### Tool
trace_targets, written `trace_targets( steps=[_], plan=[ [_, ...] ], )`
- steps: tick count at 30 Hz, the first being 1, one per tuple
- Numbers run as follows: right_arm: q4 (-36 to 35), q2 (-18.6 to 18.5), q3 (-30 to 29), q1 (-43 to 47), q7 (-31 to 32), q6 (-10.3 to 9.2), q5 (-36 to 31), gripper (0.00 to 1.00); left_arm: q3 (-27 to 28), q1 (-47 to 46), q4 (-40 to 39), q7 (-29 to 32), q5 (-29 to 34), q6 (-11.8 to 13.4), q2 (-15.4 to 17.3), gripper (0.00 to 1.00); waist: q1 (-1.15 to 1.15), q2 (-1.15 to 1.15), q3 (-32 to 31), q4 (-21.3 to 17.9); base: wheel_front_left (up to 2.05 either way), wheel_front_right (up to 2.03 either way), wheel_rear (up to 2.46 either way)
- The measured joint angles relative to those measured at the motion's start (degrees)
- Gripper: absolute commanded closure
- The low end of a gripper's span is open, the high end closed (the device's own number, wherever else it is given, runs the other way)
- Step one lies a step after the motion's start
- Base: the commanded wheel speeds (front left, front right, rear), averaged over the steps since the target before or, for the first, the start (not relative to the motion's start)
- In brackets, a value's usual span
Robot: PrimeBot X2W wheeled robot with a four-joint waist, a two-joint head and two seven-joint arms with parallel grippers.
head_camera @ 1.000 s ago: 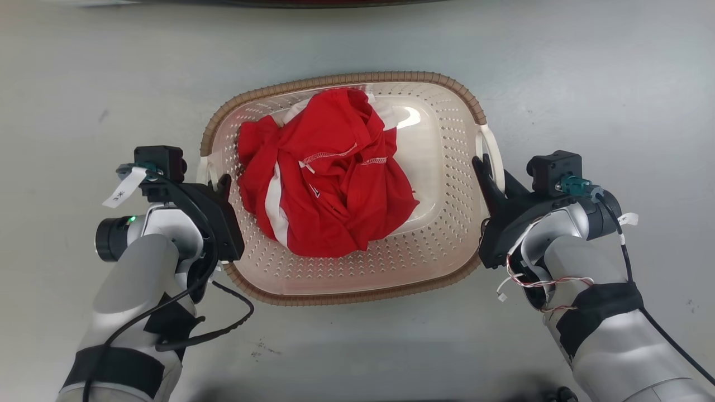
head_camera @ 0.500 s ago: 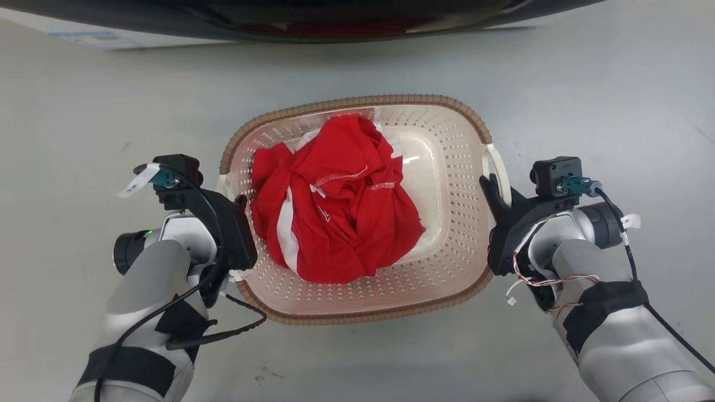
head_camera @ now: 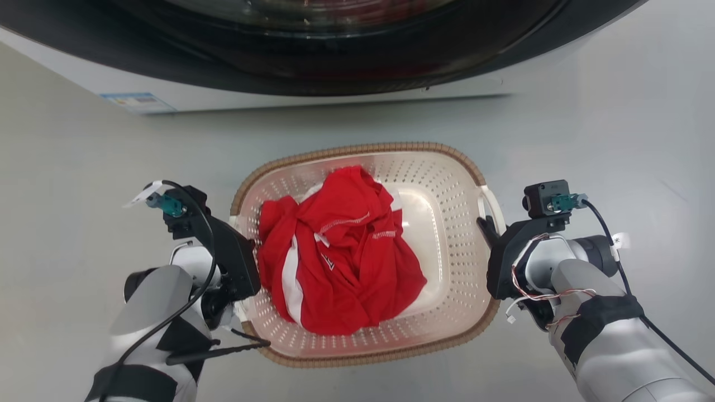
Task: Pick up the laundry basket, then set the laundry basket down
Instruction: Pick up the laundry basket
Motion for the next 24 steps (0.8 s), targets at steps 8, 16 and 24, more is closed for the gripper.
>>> trace_targets(
  steps=[8,16,24],
  plan=[
    [2.6,0.5,0.9,1.0,4.5,0.14,2.6,1.00,-0.4,2.3,0.9,4.1,-1.6,0.0,-0.1,1.00,0.00,0.00,-6.4,-0.2,0.00,0.00,0.00],
    [4.3,1.1,1.6,3.0,9.2,0.24,5.6,1.00,-0.9,4.9,1.6,7.4,-3.7,0.0,0.2,1.00,0.00,0.00,-12.9,-0.5,0.00,0.00,0.00],
    [5.7,1.6,1.6,4.6,13.7,0.25,8.6,1.00,-1.3,7.3,1.7,9.4,-5.0,0.0,0.5,1.00,0.00,0.00,-19.5,-1.1,0.00,0.00,0.00]
  ],
)
